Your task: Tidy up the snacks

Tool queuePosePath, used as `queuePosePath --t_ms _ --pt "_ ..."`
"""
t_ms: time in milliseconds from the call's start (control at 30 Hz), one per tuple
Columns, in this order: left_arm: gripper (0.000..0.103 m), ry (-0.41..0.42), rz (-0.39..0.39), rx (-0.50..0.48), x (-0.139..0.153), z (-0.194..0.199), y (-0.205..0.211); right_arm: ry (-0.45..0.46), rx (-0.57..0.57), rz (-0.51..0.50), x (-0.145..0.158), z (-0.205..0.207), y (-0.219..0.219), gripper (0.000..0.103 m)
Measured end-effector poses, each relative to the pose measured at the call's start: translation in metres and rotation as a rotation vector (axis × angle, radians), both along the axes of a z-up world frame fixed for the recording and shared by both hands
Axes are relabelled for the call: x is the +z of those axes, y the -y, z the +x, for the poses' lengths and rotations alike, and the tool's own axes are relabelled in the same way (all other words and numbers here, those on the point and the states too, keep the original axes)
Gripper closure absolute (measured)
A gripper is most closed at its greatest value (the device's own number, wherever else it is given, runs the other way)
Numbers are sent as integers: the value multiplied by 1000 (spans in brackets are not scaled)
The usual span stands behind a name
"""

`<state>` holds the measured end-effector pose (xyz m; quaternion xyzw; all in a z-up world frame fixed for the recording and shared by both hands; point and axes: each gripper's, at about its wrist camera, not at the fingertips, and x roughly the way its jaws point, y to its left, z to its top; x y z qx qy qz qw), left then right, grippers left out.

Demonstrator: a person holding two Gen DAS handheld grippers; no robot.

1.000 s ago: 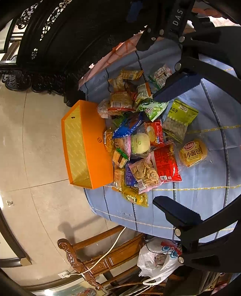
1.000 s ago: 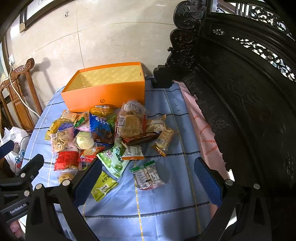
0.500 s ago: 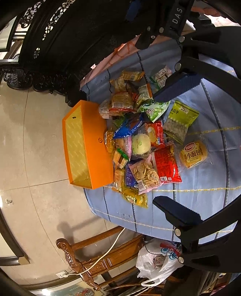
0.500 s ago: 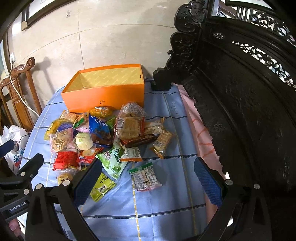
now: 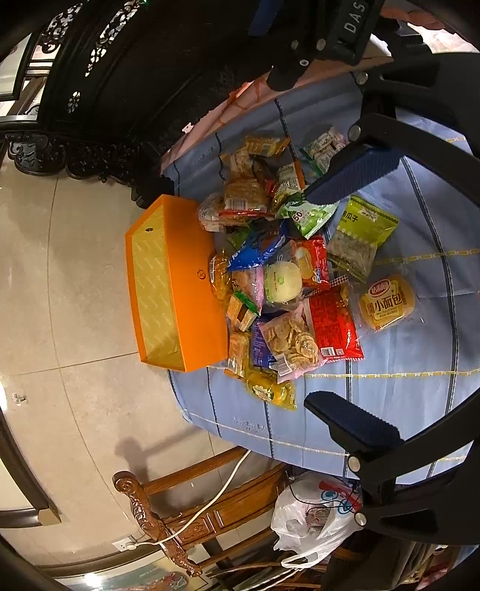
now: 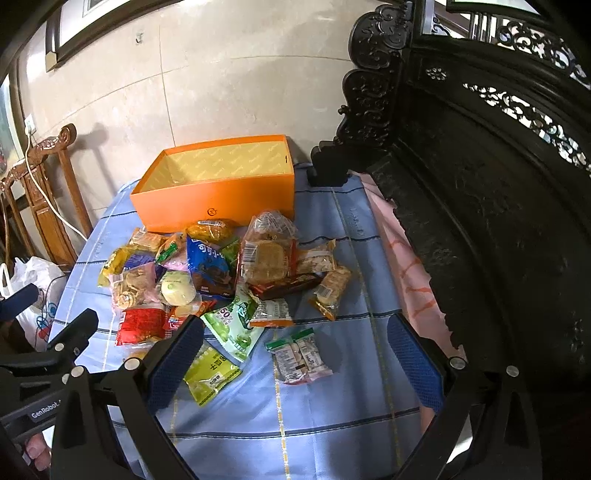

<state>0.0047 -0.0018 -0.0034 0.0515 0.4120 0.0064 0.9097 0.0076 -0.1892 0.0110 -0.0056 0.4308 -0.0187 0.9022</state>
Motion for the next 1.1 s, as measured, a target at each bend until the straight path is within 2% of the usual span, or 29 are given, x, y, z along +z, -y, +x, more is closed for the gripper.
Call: queuePosePath --t_ms 333,467,567,633,867,900,1000,1100 --pt "4 -13 -21 -3 -2 1 -3 -15 0 -5 -3 1 -2 4" --pt "4 6 -42 -9 -3 1 -6 -11 14 -5 -5 5 -3 4" --pt "4 34 -50 -9 -10 3 -10 -22 14 8 -12 10 -1 4" --pt "4 24 -34 -4 -22 11 -13 -35 17 14 -19 16 0 4" --pt "4 -55 -52 -18 -70 48 -18 -69 57 61 -63 53 -3 4" --pt "4 -62 -61 -20 -74 53 -19 -63 67 55 -72 66 -5 4" --pt "4 -76 -171 -85 -91 80 -23 -83 57 60 -101 108 -8 4" --pt "4 -81 -153 -79 -116 123 -29 -116 26 149 -125 141 -5 4"
